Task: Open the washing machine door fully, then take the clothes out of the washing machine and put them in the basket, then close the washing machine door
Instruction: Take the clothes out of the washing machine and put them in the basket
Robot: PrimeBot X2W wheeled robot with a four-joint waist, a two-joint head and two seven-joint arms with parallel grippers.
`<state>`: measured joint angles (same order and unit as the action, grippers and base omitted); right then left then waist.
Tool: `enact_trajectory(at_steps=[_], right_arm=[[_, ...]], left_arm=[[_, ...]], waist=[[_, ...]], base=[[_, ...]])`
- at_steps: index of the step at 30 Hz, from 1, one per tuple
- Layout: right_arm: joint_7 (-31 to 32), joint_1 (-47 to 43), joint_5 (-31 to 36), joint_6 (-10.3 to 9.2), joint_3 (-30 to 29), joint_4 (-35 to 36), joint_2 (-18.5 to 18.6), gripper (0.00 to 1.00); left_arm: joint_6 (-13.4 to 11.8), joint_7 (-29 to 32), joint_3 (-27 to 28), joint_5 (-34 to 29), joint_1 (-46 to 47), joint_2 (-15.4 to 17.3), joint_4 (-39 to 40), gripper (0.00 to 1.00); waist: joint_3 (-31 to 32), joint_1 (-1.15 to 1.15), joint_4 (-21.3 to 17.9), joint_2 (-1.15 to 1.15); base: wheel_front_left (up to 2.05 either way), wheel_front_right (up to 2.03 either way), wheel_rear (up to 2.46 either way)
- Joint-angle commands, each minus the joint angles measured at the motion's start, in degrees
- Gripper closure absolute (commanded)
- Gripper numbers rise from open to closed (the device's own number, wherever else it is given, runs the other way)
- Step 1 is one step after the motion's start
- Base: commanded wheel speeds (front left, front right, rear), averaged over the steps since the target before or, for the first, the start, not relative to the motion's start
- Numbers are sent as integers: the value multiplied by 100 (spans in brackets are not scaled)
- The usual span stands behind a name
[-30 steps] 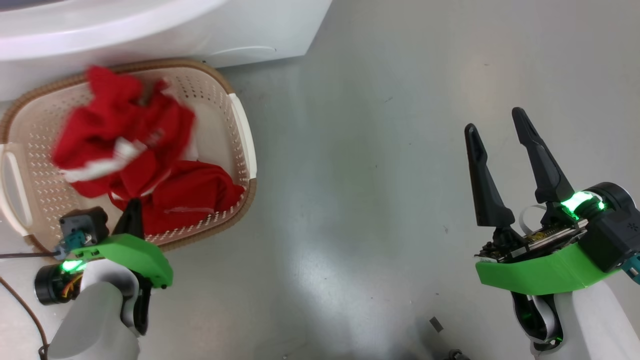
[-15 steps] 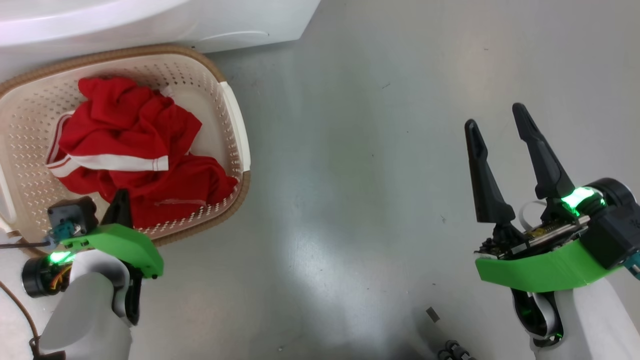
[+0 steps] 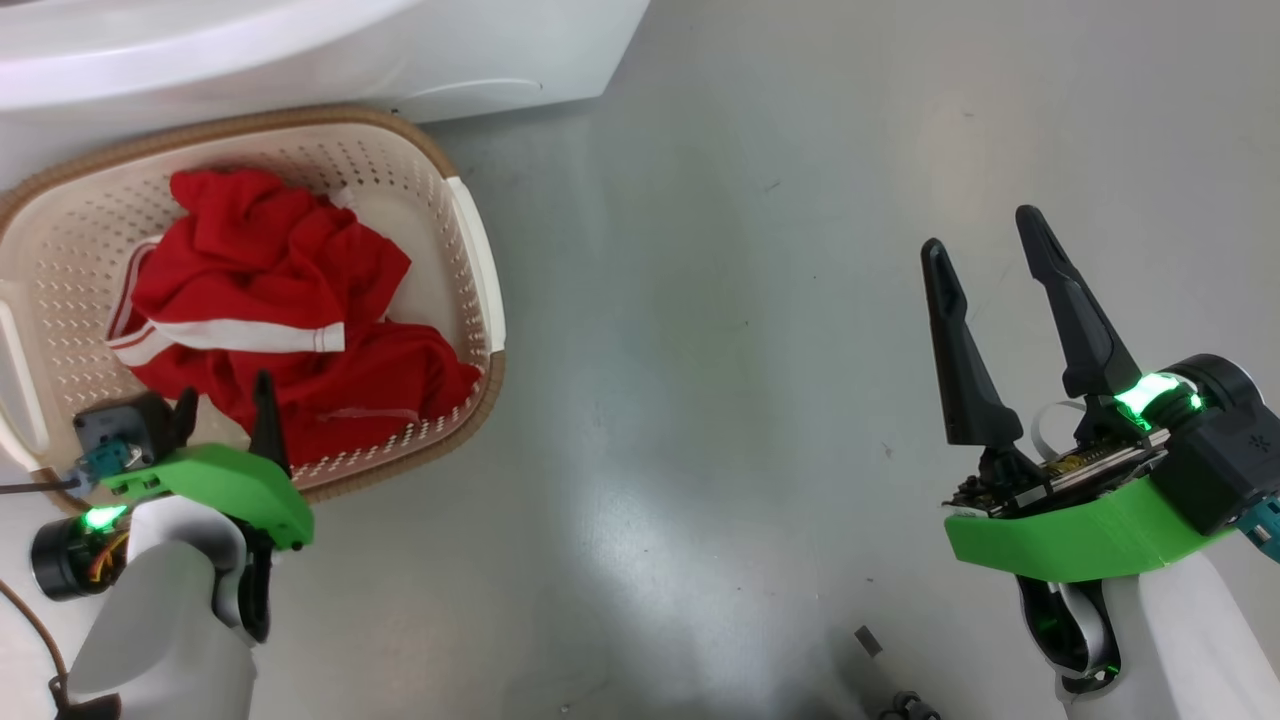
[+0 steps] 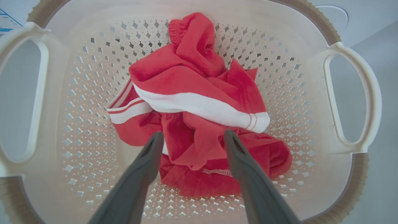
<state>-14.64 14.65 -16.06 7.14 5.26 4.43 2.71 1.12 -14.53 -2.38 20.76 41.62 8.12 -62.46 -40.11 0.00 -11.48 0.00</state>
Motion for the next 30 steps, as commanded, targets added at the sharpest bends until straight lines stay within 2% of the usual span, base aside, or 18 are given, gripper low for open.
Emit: enact_trajectory(at_steps=[1, 6, 16, 22, 30], right_arm=[[-36, -40, 32, 35, 131, 112, 17, 0], [-36, -66, 30, 35, 117, 79, 17, 0], [-36, -199, 45, 35, 45, 33, 17, 0], [-36, -267, 93, 35, 2, -19, 17, 0], [-36, -372, 192, 35, -114, -67, 17, 0]], left_arm=[[33, -47, 146, -3, -77, 150, 53, 0], [23, -47, 241, -11, -188, 119, 169, 0], [169, -47, 341, -118, -540, -63, 813, 0], [259, -47, 366, -281, -857, -191, 1562, 0], [255, -47, 438, -589, -1339, -320, 2766, 0]], waist=[[30, 0, 8, 0], [185, 0, 28, 0], [605, 0, 128, 0], [861, 0, 204, 0], [1188, 0, 301, 0]], base=[[0, 0, 0], [0, 0, 0], [0, 0, 0], [0, 0, 0], [0, 0, 0]])
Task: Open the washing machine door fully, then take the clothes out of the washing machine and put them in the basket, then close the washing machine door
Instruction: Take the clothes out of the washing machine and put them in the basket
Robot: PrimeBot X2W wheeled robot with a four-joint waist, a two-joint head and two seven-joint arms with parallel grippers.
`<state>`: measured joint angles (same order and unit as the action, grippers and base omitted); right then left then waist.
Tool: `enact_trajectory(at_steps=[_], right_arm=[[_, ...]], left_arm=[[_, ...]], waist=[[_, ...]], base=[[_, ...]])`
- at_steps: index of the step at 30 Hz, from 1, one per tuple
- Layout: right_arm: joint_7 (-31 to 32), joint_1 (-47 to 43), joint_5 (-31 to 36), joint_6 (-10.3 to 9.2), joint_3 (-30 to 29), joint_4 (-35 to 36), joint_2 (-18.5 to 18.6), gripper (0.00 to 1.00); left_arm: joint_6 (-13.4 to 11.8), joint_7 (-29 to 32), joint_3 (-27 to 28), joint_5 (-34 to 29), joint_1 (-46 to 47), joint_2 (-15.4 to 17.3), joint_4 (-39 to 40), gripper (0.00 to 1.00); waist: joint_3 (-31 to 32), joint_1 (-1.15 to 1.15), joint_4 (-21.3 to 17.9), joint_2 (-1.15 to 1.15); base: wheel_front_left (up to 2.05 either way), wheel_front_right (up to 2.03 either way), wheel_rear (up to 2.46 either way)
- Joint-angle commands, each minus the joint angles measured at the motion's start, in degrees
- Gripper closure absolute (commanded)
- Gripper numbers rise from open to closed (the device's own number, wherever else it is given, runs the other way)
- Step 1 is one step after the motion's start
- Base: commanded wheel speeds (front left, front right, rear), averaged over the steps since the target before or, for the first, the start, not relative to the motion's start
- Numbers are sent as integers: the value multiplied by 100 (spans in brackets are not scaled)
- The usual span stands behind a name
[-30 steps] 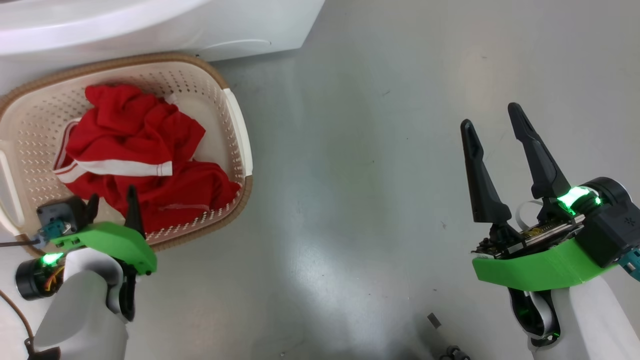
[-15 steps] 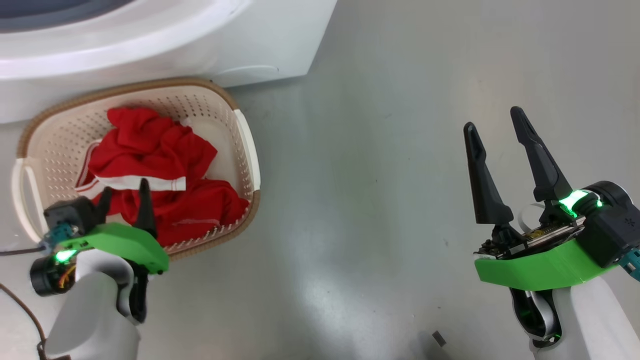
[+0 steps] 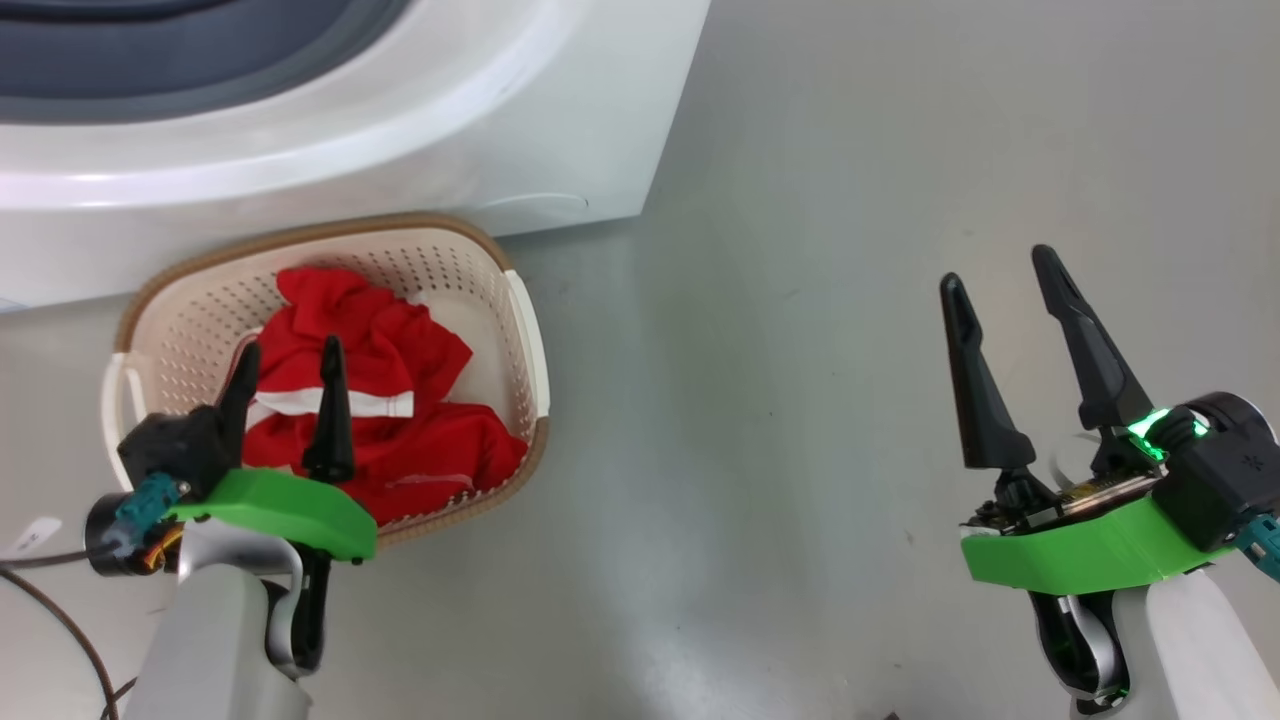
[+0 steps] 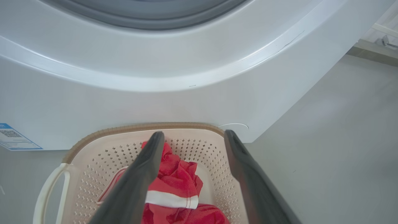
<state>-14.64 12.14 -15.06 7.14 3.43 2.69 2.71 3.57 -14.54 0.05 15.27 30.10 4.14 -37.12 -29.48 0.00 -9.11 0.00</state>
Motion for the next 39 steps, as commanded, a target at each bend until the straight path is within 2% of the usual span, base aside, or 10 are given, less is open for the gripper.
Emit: enact_trajectory(at_steps=[1, 10, 17, 39], right_arm=[[-36, -134, 114, 35, 46, 100, 17, 0], [-36, -241, 264, 35, -86, 8, 17, 0], [-36, -328, 359, 35, -140, -82, 17, 0], [-36, -1008, 626, 35, -345, -224, 17, 0]], left_arm=[[15, -46, 214, -59, -240, 64, 375, 0], [38, -46, 265, -248, -795, -48, 1581, 0], [31, -46, 274, -260, -1134, -97, 2203, 0], [0, -46, 115, -269, -2355, -124, 2986, 0]], waist=[[172, 0, 79, 0], [576, 0, 195, 0], [857, 0, 246, 0], [2040, 0, 394, 0]], base=[[0, 0, 0], [0, 0, 0], [0, 0, 0], [0, 0, 0]])
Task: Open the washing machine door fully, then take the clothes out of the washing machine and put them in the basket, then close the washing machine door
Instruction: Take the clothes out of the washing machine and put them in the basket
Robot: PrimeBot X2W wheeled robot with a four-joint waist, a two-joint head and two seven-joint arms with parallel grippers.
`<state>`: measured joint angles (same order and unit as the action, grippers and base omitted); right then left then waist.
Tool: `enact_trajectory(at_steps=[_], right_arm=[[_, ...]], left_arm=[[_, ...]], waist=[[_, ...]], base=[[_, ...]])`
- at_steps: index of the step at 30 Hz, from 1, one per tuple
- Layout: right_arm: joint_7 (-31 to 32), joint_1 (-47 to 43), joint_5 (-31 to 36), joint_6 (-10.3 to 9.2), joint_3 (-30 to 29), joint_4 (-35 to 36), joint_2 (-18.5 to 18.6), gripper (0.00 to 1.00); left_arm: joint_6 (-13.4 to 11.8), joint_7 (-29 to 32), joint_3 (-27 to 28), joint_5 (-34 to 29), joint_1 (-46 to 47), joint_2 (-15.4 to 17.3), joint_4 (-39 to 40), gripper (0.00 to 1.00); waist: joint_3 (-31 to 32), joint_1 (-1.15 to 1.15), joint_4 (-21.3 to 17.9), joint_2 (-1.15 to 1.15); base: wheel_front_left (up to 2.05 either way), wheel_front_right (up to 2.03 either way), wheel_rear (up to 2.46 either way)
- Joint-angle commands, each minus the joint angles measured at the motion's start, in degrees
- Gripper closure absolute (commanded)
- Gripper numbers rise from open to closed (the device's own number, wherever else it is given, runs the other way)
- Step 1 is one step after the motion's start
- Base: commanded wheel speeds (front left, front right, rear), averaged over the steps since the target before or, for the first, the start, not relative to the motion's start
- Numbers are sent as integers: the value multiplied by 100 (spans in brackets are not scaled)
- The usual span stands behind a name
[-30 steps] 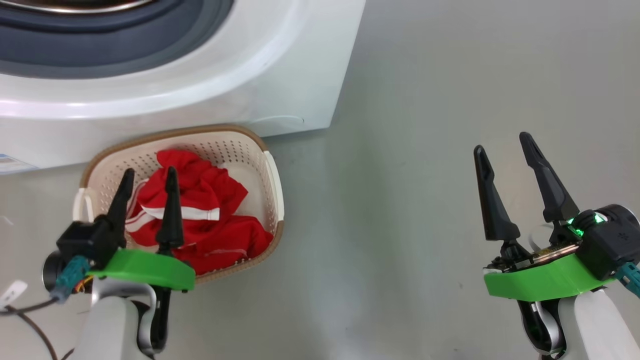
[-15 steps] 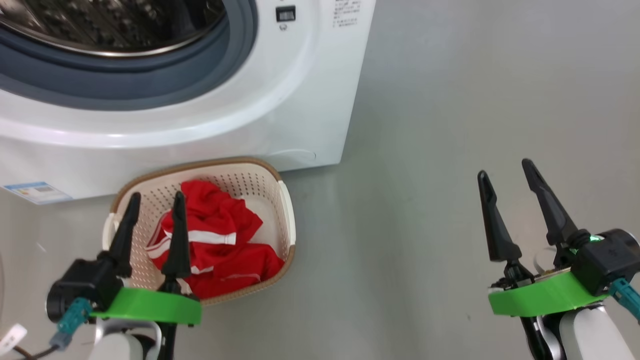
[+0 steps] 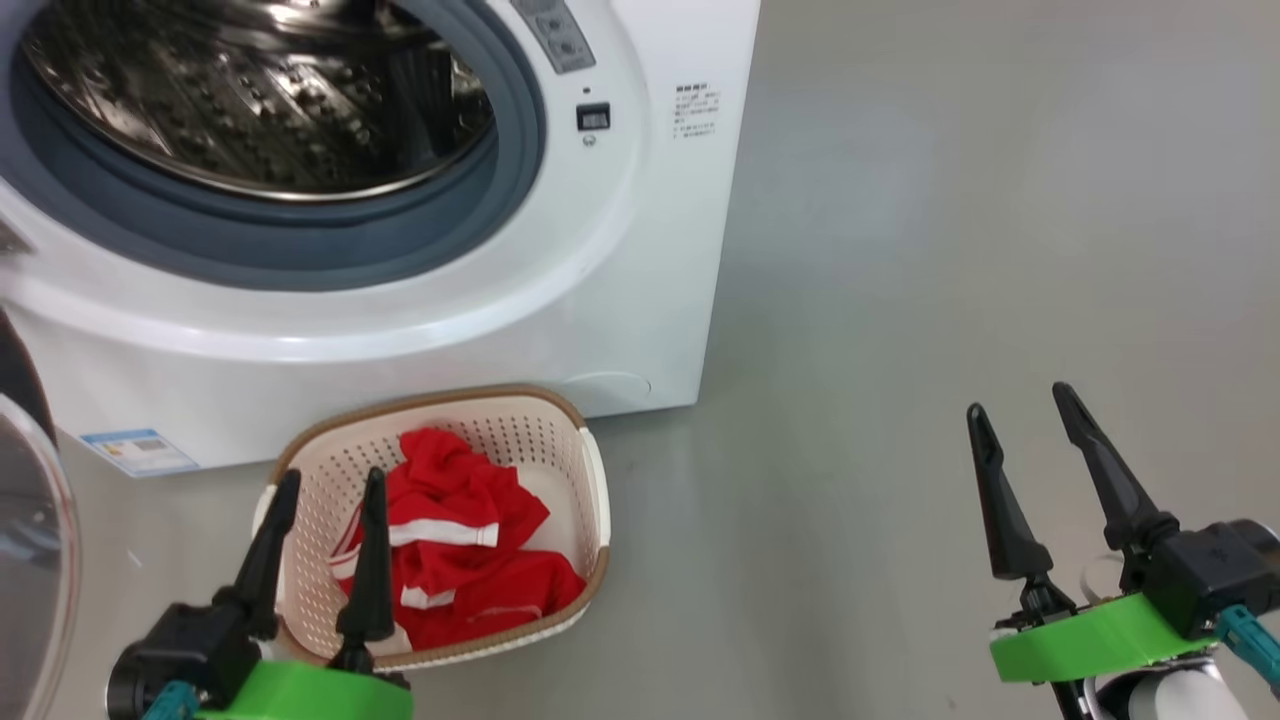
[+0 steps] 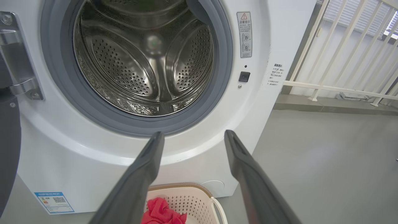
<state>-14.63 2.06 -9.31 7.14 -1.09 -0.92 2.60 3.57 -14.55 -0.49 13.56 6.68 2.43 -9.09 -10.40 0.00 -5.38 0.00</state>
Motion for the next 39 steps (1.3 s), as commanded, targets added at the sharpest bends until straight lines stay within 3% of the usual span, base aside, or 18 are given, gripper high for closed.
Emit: enact_trajectory(at_steps=[1, 25, 39], right_arm=[[-37, -30, 59, 35, 101, 142, 28, 0], [-37, -696, 104, 35, -109, 269, 28, 0], [-37, -762, 108, 35, -136, 331, 28, 0]], left_arm=[[-5, -45, 175, -100, -61, 46, 203, 0], [-301, -27, 245, -142, -1024, 90, 475, 0], [-417, -9, 140, -273, -1093, 187, 577, 0]], waist=[[177, 0, 22, 0], [978, 0, -56, 0], [1000, 0, -12, 0]], base=[[0, 0, 0], [0, 0, 0], [0, 0, 0]])
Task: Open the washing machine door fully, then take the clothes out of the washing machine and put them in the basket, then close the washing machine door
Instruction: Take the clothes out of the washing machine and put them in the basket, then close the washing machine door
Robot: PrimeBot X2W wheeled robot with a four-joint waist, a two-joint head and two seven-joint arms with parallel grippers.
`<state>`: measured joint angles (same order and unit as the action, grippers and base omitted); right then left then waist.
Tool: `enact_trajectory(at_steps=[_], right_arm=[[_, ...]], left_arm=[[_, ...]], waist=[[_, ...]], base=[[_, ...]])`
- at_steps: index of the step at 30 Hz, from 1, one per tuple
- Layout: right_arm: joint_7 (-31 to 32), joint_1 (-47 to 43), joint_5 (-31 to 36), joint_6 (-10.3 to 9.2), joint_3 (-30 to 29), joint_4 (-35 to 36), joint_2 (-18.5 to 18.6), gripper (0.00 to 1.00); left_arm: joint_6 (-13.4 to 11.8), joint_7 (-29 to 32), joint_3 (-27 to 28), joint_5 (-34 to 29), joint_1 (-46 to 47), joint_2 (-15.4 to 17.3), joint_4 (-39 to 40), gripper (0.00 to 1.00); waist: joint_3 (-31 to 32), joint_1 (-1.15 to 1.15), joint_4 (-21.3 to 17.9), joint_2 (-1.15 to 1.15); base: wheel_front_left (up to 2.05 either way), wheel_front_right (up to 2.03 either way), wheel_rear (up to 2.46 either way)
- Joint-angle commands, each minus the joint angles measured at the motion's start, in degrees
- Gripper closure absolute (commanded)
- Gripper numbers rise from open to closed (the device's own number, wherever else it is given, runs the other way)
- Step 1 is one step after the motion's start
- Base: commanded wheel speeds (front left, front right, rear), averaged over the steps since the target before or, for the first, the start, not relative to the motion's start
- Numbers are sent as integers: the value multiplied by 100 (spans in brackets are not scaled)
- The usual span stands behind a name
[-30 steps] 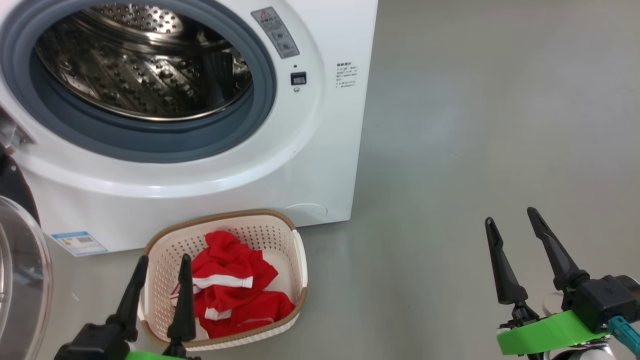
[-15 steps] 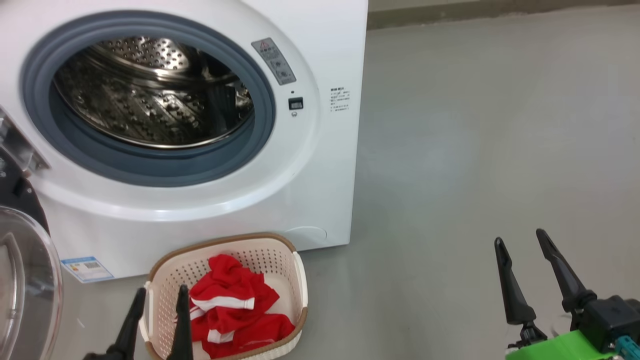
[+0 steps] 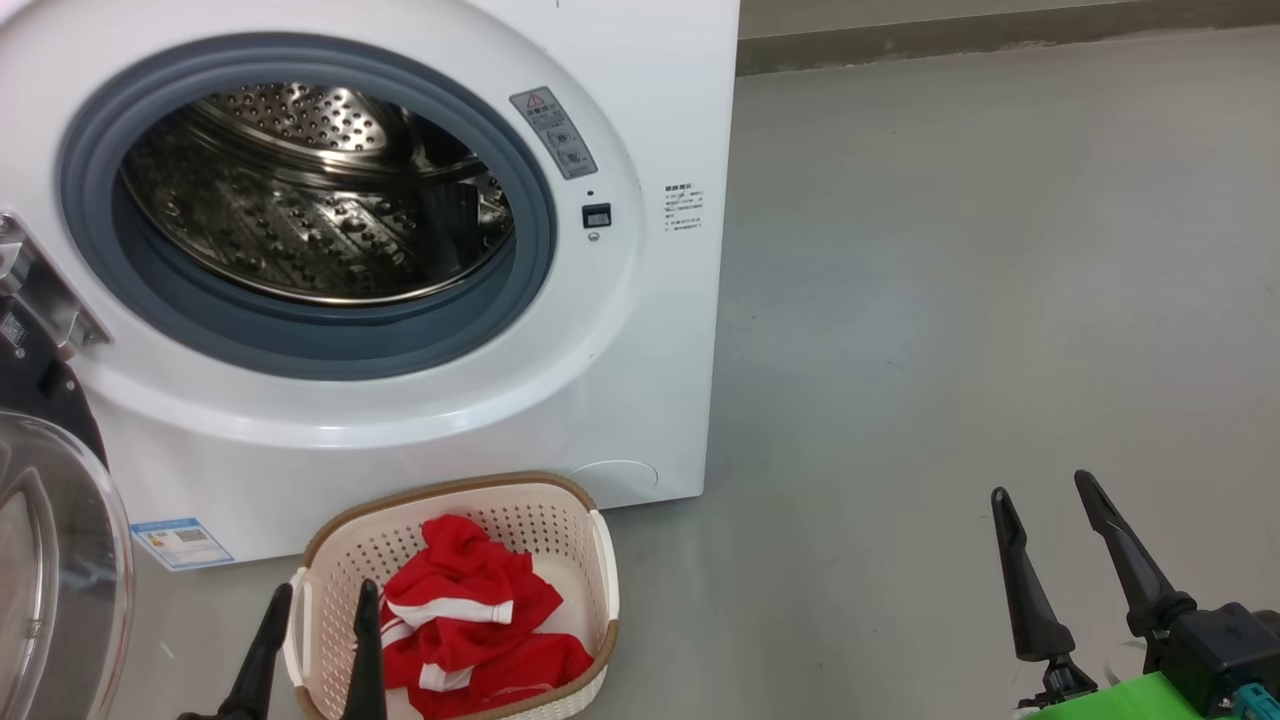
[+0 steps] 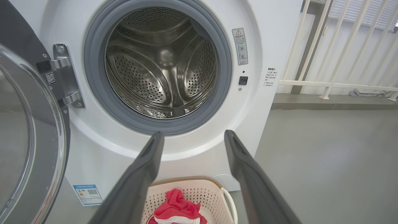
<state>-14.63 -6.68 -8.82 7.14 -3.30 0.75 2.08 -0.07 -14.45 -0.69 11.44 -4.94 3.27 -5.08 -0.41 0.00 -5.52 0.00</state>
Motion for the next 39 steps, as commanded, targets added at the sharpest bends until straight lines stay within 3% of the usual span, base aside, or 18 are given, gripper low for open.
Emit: enact_trajectory(at_steps=[1, 15, 31, 39], right_arm=[[-37, 111, 62, 35, 89, 165, 79, 0], [-37, 125, 54, 35, 98, 183, 79, 0], [-37, 136, 35, 35, 107, 191, 79, 0], [-37, 144, 50, 35, 117, 189, 79, 0]], left_arm=[[-61, -19, 159, -61, 65, 106, 179, 0], [-126, -28, 134, -35, 59, 150, 218, 0], [-170, -13, 58, -29, 79, 224, 216, 0], [-228, -21, -18, -106, 96, 250, 225, 0]], waist=[[3, 0, 4, 0], [-43, 0, 11, 0], [-92, 0, 32, 0], [-86, 0, 30, 0]], base=[[0, 0, 0], [-13, 12, 1], [-142, 131, 12], [-51, 51, 0]])
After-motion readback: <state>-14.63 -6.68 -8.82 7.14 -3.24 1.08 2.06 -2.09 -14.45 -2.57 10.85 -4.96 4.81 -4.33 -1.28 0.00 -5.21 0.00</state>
